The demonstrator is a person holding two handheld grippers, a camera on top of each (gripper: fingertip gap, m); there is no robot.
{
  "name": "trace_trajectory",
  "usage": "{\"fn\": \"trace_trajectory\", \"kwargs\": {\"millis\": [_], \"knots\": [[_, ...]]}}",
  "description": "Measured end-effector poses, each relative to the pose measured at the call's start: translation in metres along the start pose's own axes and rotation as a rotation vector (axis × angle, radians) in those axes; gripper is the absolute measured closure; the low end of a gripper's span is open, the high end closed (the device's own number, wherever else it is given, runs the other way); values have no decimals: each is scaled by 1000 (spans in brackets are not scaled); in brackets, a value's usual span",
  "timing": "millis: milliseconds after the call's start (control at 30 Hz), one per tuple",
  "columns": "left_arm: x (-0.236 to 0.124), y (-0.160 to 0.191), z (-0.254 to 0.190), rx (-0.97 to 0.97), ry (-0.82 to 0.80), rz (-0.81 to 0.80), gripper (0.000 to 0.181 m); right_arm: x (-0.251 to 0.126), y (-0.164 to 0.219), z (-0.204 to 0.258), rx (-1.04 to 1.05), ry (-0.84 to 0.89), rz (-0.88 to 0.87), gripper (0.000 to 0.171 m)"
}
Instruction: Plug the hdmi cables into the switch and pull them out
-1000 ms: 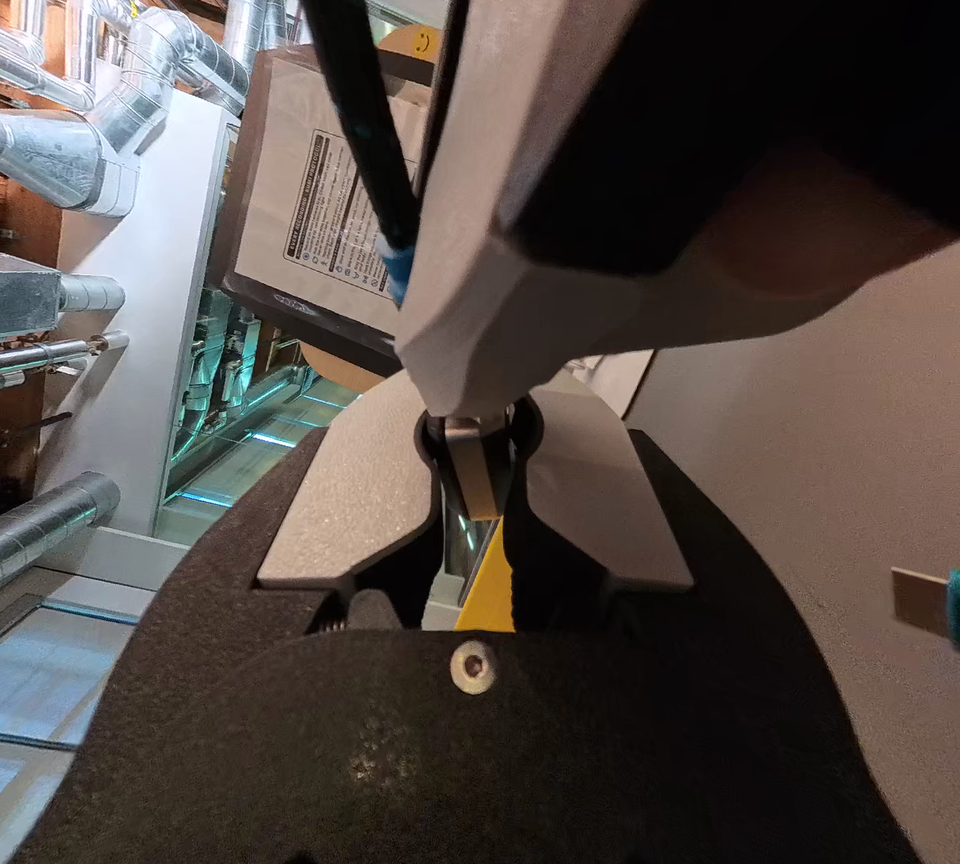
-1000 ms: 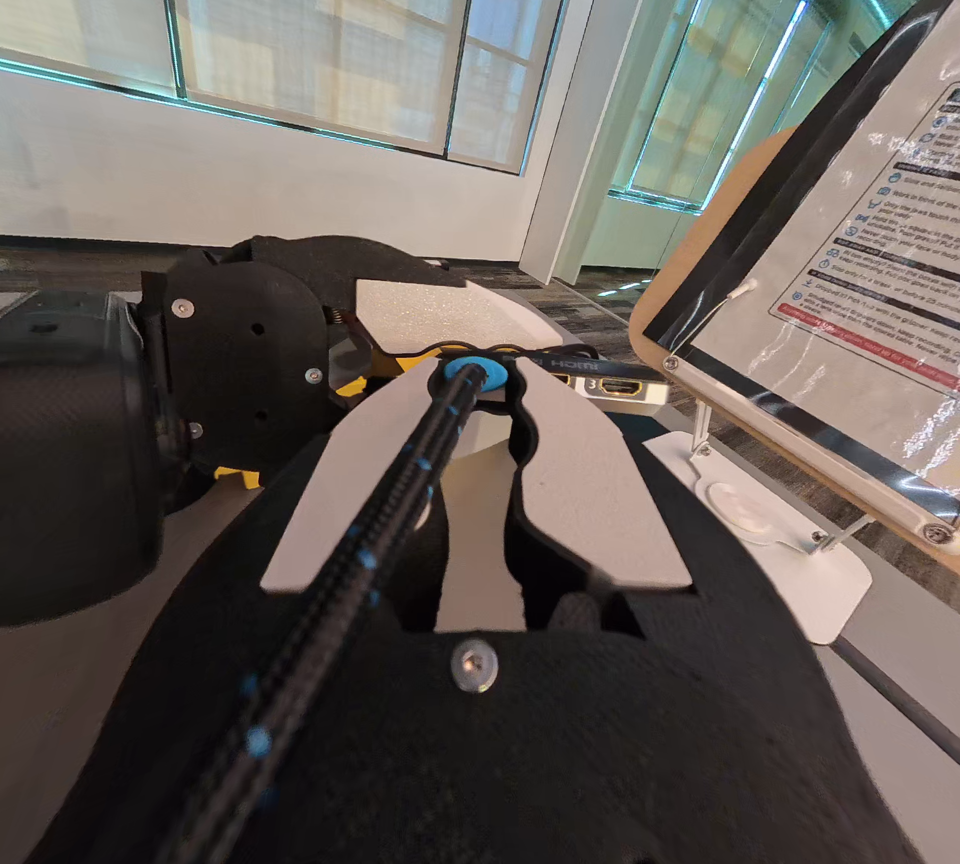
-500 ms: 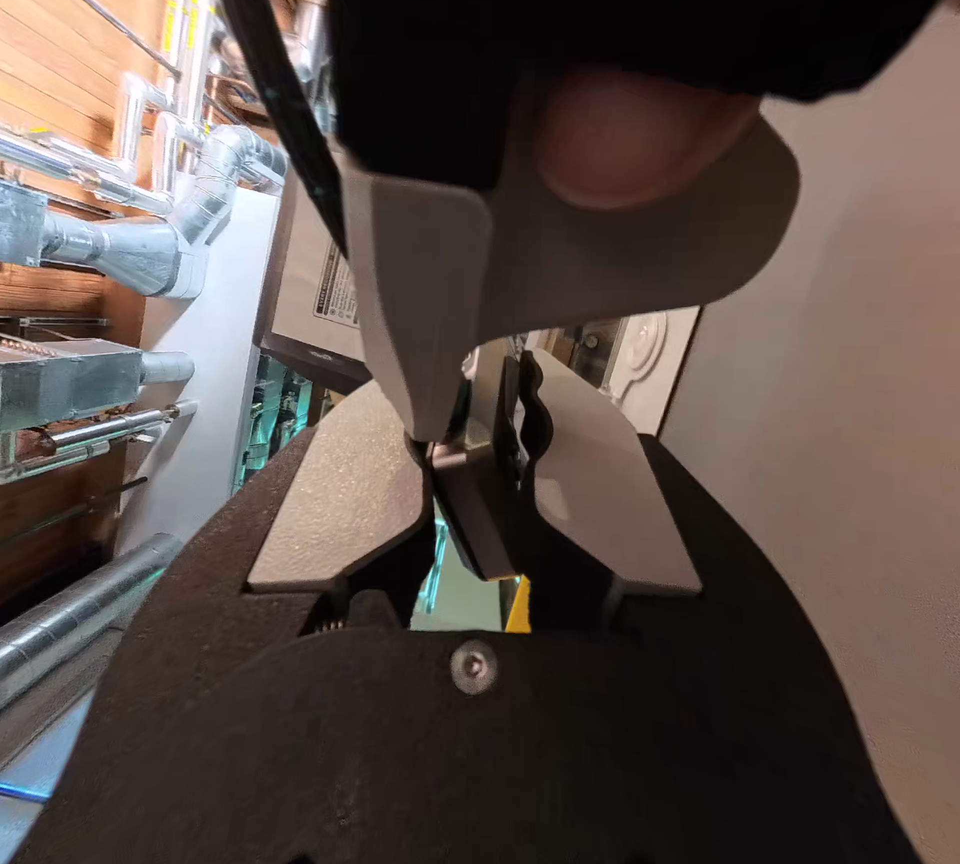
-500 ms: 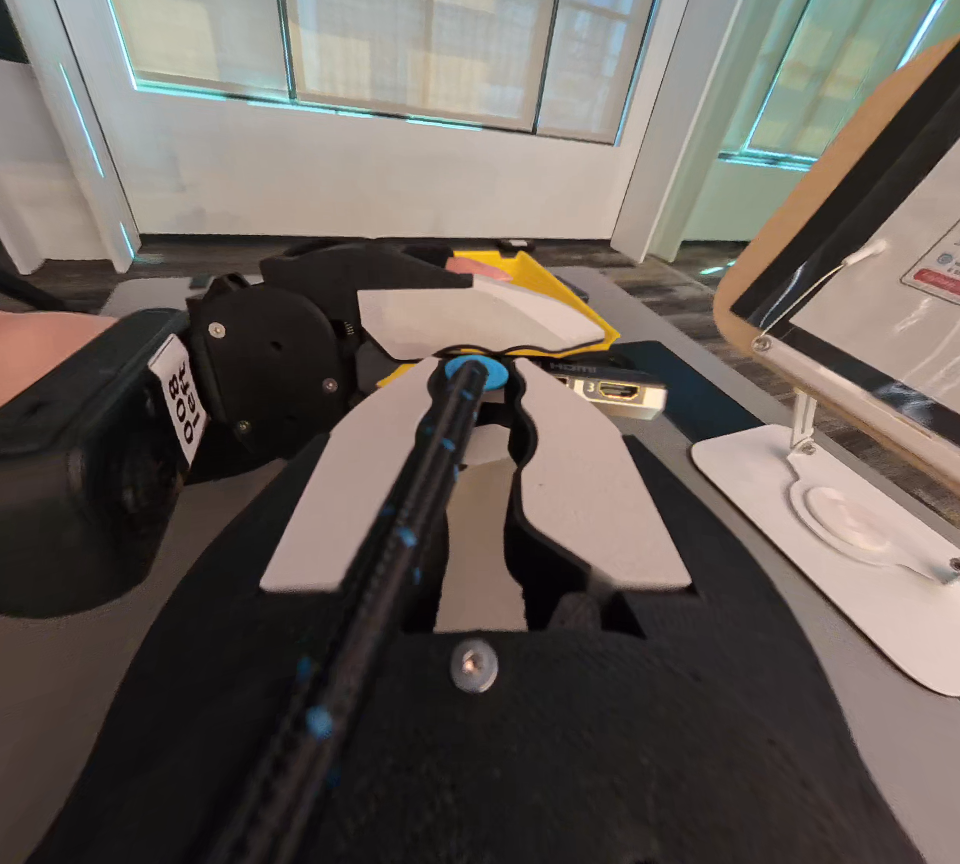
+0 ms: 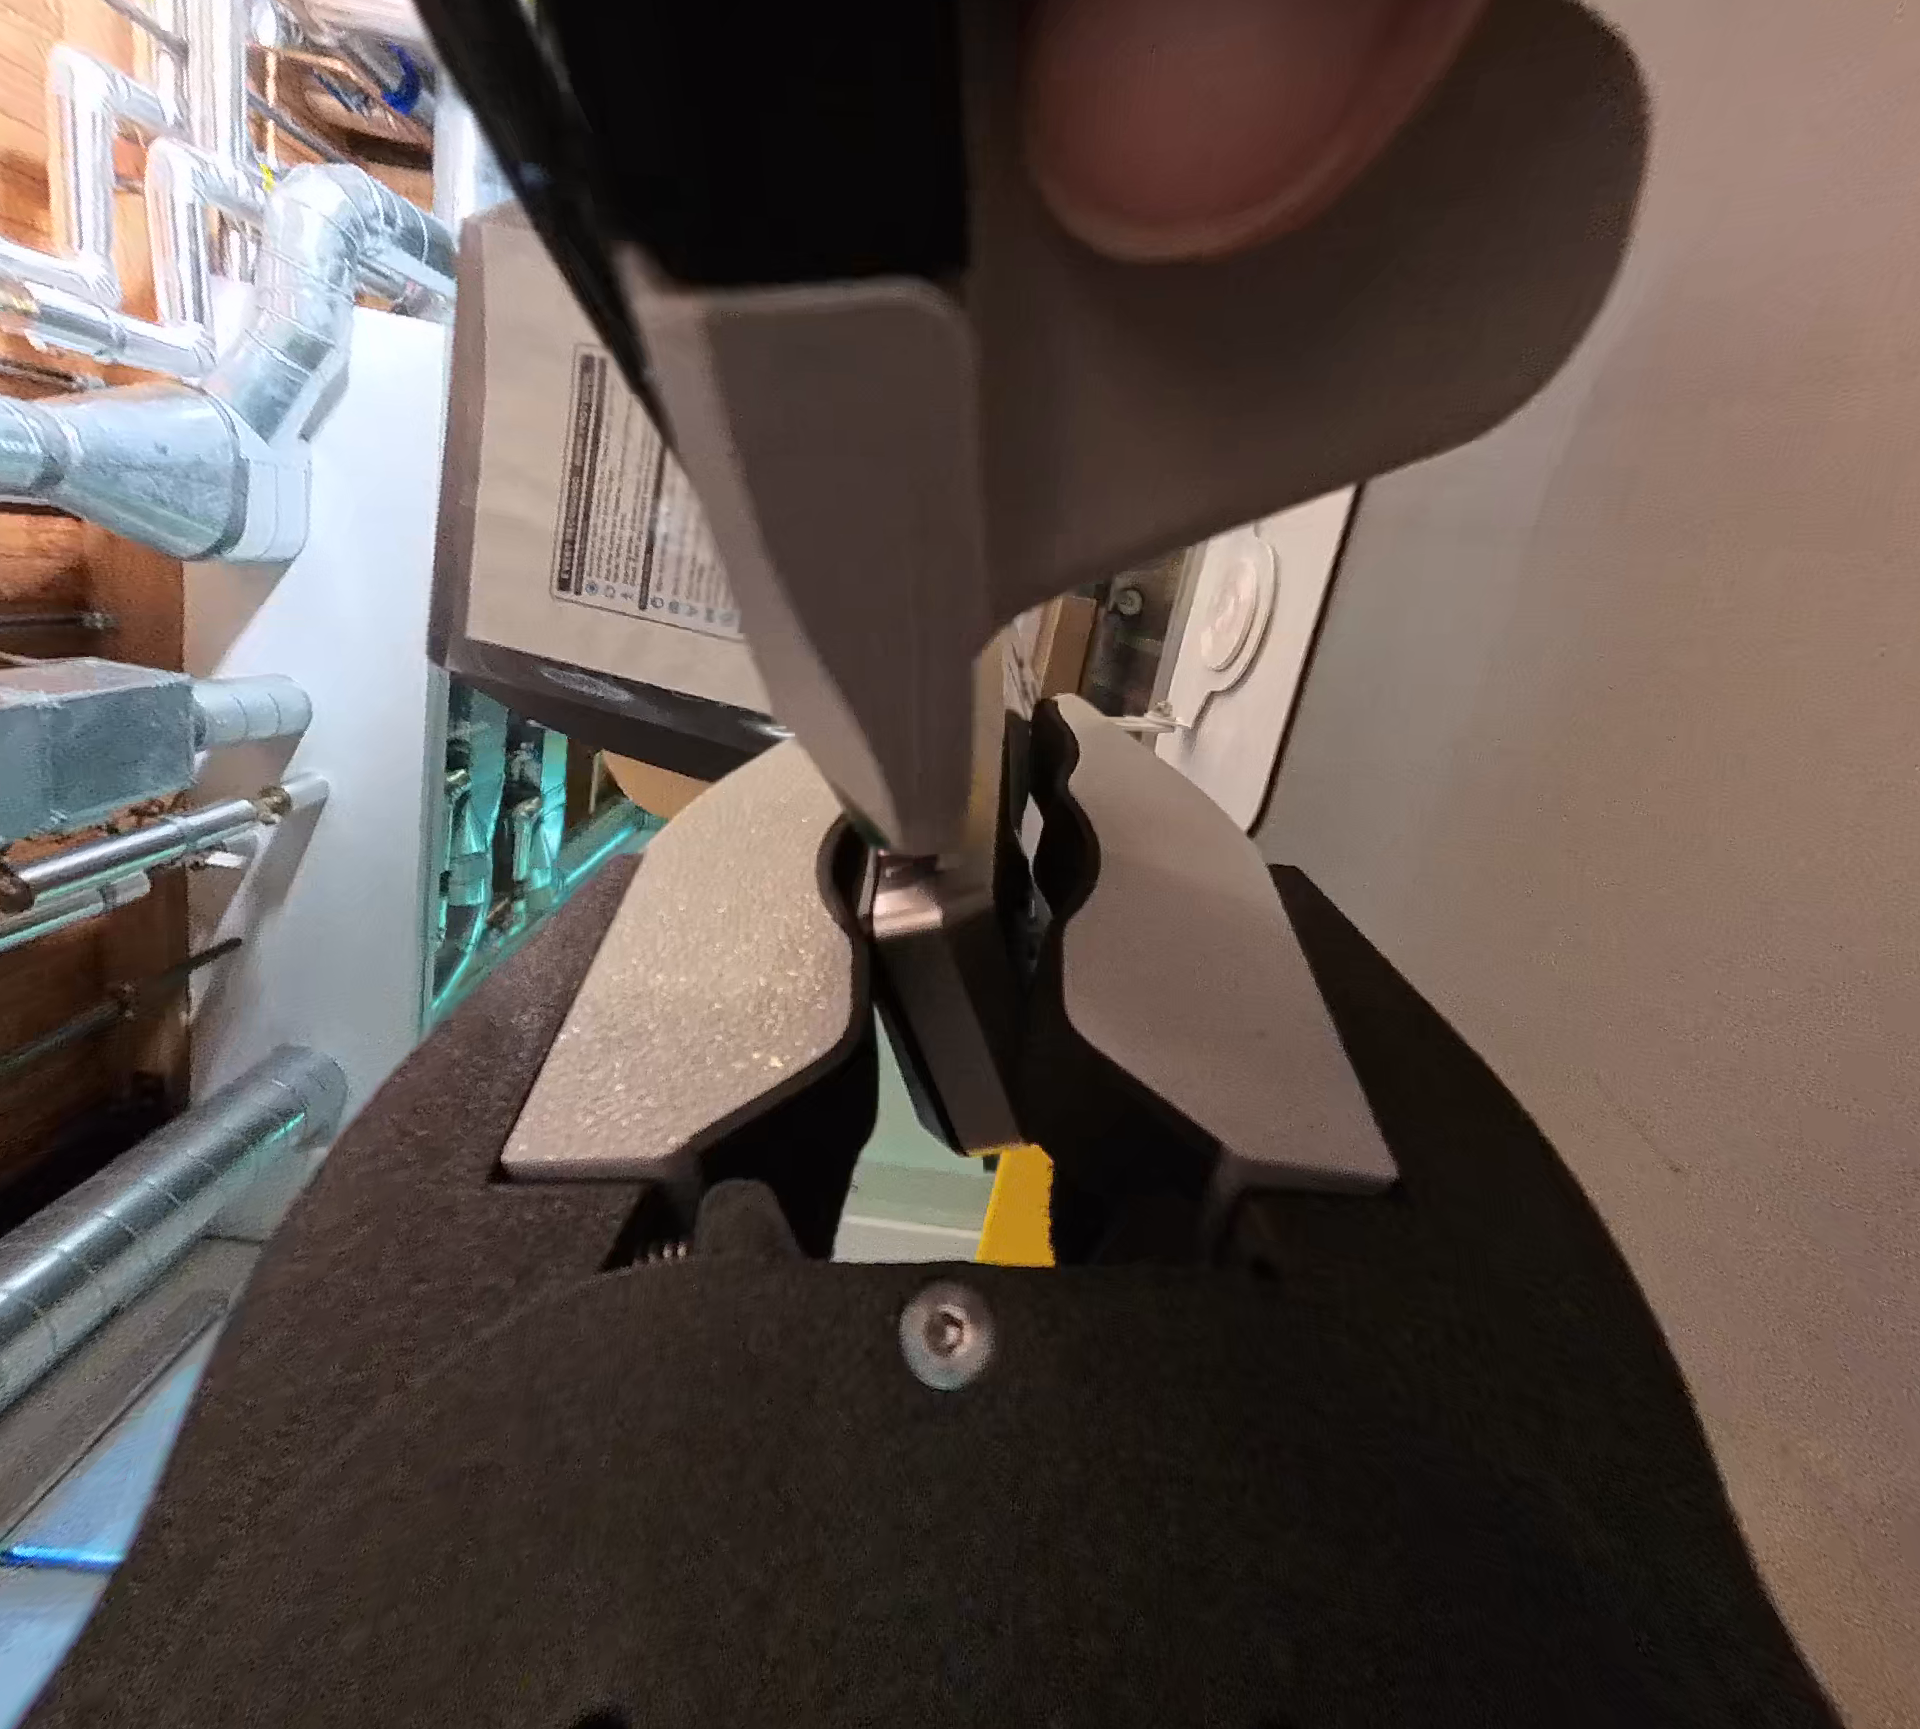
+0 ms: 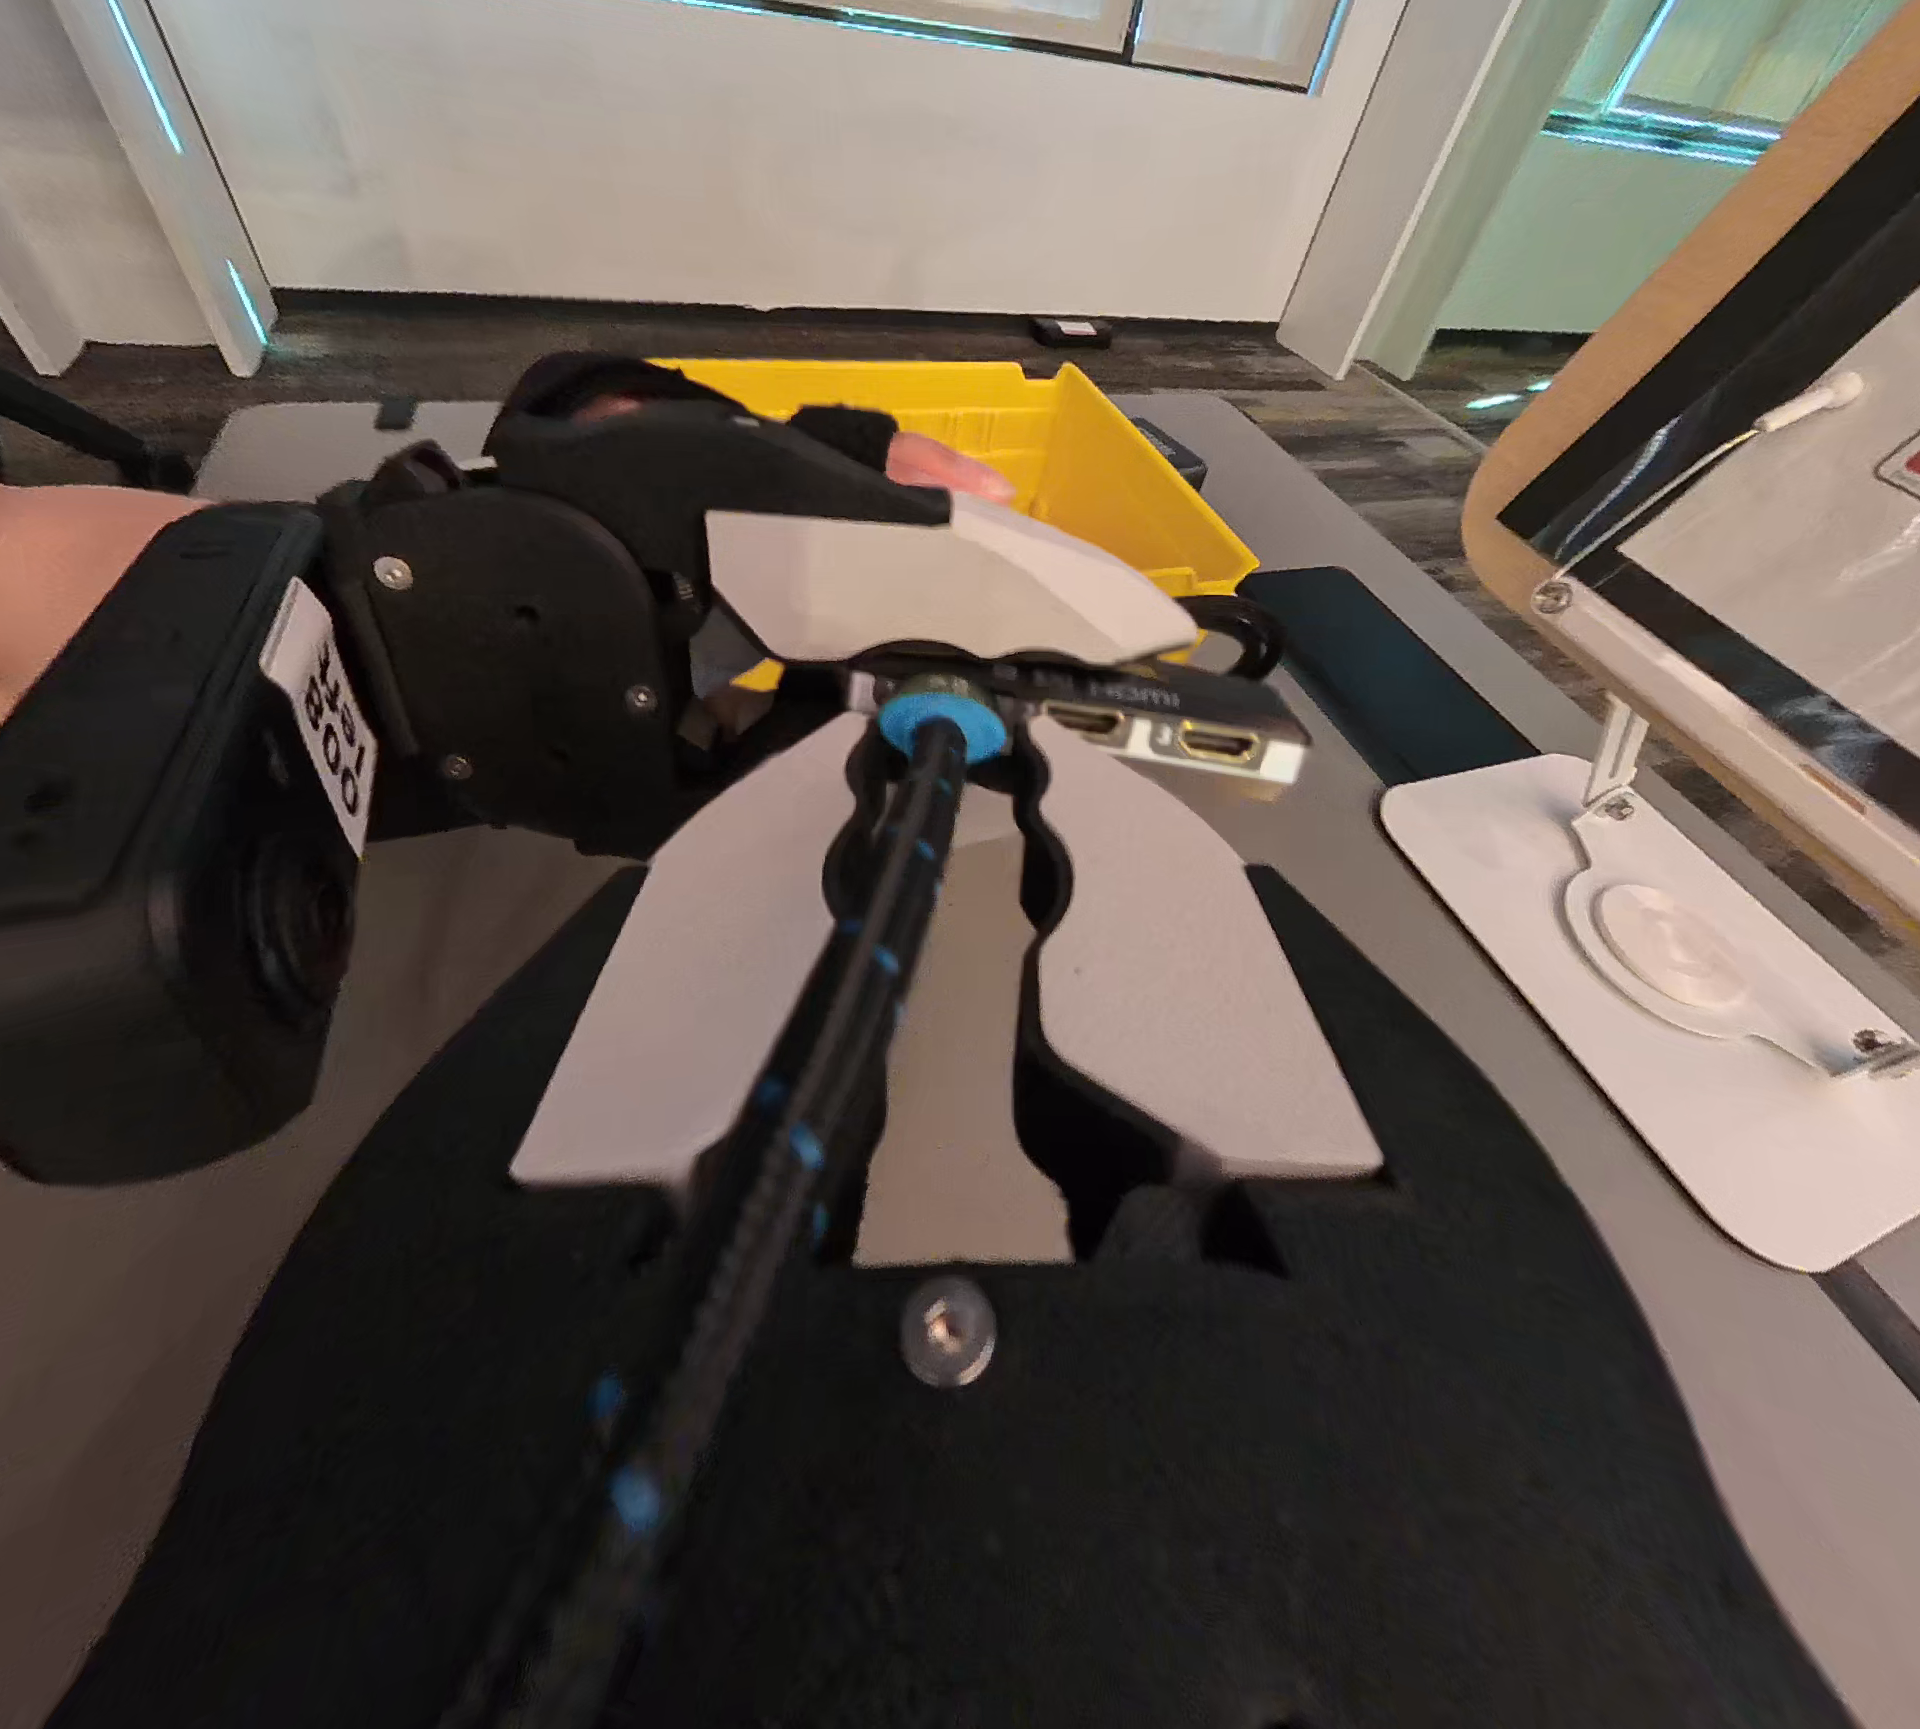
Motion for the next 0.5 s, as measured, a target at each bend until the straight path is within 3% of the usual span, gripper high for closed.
{"fn": "trace_trajectory", "kwargs": {"millis": [67,233,500], "knots": [[-1,0,4,-9,-12,0,153,-2,0,-1,-10,-10,11,142],[-1,0,2,2,-13,7,153,-1,-12,1,80,13,-148,142],[0,0,-6,66,-10,5,153,2,0,2,34,16,13,149]]}}
Point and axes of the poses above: each gripper's, where its closed fingertips meet, x out along the fingers, y out of its underside, z = x × y across the jaws, the point moved 3 cm from there along -x, back along the fingers, and after that the axes turned 15 degrees about -x, right-handed, at the moved point
